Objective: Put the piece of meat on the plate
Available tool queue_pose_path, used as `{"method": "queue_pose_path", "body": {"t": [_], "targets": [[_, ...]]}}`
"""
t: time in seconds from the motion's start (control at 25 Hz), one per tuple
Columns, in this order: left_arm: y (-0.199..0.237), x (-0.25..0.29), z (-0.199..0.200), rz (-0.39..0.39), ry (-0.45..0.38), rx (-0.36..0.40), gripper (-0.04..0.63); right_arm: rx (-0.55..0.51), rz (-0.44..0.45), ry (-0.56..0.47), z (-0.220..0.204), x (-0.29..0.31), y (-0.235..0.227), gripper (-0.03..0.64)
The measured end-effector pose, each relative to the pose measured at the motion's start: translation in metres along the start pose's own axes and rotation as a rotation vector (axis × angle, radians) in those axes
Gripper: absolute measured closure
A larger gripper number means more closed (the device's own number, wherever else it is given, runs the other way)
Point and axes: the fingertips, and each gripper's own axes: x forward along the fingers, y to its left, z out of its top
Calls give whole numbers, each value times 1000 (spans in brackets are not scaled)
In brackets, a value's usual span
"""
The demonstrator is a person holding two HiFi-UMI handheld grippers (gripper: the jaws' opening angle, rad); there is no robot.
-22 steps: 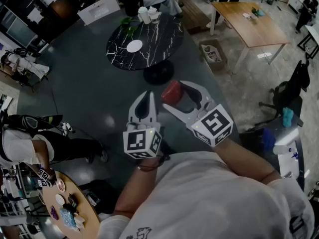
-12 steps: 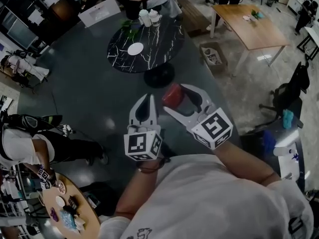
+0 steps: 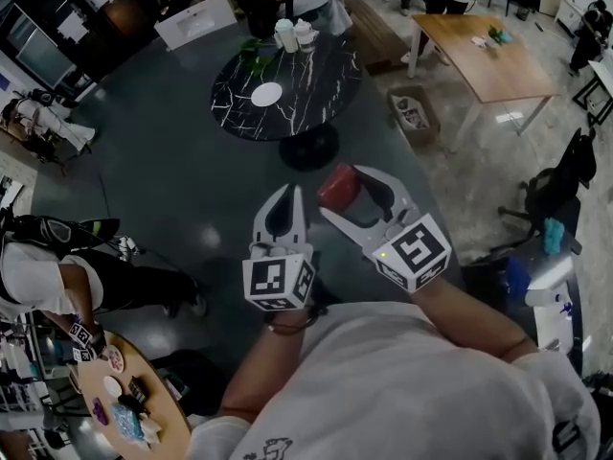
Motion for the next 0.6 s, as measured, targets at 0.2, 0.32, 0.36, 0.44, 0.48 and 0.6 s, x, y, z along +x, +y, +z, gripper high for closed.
{"method": "queue_pose_path", "body": {"t": [0.2, 0.32, 0.36, 0.44, 0.48, 0.6], "targets": [[22, 3, 0, -2, 0, -14, 589, 5, -5, 10, -1, 21, 5, 318], [41, 7, 0, -5, -1, -24, 589, 1, -11, 17, 0, 39, 5, 318], [50, 9, 0, -6, -1, -27, 589, 1, -13, 18, -1, 48, 6, 318], [70, 14, -1, -11, -2, -28, 589, 3, -19, 19, -2, 69, 6, 318], [80, 17, -1, -16, -3, -28, 589, 5, -23, 19, -3, 80, 6, 318], [112, 25, 4, -32, -4, -24, 589, 11, -33, 19, -2, 116, 8, 318]]}}
